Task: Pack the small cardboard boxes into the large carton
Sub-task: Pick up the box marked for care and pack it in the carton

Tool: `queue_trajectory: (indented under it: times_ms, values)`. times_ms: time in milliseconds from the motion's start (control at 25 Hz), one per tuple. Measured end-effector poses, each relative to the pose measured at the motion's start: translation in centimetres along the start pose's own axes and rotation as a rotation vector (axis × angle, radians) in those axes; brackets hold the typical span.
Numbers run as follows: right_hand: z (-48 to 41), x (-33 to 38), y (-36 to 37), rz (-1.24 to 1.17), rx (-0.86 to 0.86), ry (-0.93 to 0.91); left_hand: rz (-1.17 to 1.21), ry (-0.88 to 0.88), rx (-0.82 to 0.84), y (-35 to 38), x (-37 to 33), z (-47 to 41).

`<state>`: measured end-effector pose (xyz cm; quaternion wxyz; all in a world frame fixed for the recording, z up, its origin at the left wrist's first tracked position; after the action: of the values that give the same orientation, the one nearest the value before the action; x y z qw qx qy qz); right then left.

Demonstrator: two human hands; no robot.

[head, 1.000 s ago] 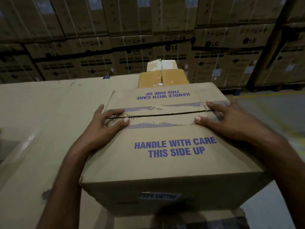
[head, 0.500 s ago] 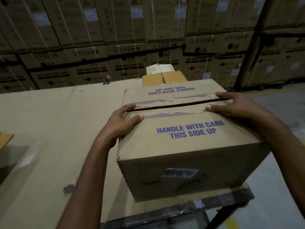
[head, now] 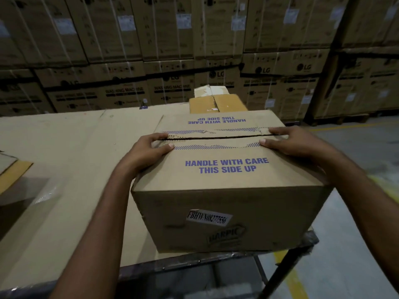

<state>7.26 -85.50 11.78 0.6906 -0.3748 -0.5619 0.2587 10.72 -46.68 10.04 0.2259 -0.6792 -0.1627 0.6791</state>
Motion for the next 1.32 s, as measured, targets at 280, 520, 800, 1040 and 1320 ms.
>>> queue_trajectory:
  times_ms: [280,520,800,1040,1320]
  values:
    - [-1.1,-1.6,0.2,-0.123,0.118,-0.015,-0.133,0.062,-0.159,2.5,-2.0,6.6]
    - [-1.2,-2.5,0.7,-0.119,0.084,-0.059,-0.374,0.179,-0.353,8.9,-3.3,11.4]
    - [-2.0,-1.7,-0.2,0.186,-0.024,-0.311,-0.457,0.378,-0.275,12.9,-6.9,10.5]
    - [-6.5,-0.7,-1.5,0.084,-0.103,-0.445,-0.527,0.318,-0.151,14.1,-8.9,8.2]
    - [-17.1,0.7,-1.3,0.081,0.36,-0.671,-0.299,0.062,-0.299,17.5,-10.2,4.9]
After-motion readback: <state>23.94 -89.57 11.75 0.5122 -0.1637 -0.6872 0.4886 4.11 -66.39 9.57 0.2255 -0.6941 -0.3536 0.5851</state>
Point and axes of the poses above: each hand's wrist, its own z-axis away from the middle knuckle, its own y-axis out of the palm, x = y × z, the point moved 3 cm from there along -z, towards the middle knuckle, and after that the axes turned 2 degrees about x, right-handed, at the moved point
